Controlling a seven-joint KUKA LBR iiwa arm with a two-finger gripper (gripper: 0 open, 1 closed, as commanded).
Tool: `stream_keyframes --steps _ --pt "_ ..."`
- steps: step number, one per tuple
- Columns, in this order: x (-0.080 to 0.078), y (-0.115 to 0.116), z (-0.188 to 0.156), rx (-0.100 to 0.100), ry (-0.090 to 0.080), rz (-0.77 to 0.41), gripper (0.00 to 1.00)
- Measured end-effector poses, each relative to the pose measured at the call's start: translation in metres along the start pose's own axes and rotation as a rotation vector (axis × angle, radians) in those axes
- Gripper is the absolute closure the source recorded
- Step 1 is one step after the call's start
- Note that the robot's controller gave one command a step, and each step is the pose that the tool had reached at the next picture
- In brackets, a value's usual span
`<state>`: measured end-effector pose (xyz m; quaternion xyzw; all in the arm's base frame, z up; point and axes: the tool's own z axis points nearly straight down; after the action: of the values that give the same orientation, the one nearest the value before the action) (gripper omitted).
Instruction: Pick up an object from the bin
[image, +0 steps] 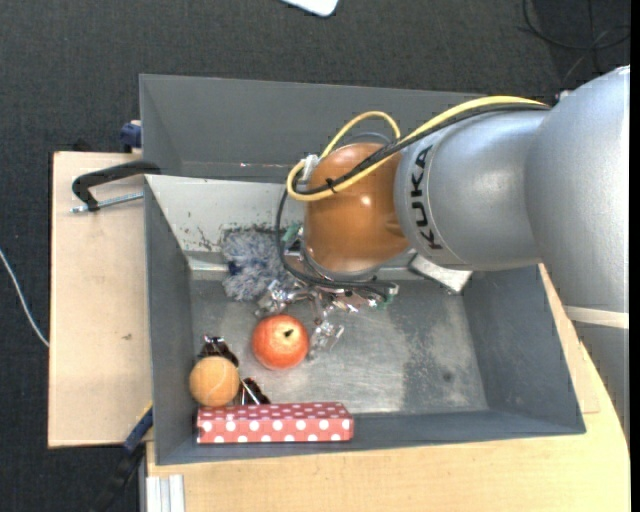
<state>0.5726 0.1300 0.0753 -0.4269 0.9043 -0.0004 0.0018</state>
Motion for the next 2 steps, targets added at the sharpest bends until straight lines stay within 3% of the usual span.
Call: stream_keyframes --steps 1,2 --pt "-0.012 0.0 -0.034 -0.003 -0.001 -0.242 1.0" --pt "0.0 0.004 -0.031 -0.007 0.005 -0.041 1.0"
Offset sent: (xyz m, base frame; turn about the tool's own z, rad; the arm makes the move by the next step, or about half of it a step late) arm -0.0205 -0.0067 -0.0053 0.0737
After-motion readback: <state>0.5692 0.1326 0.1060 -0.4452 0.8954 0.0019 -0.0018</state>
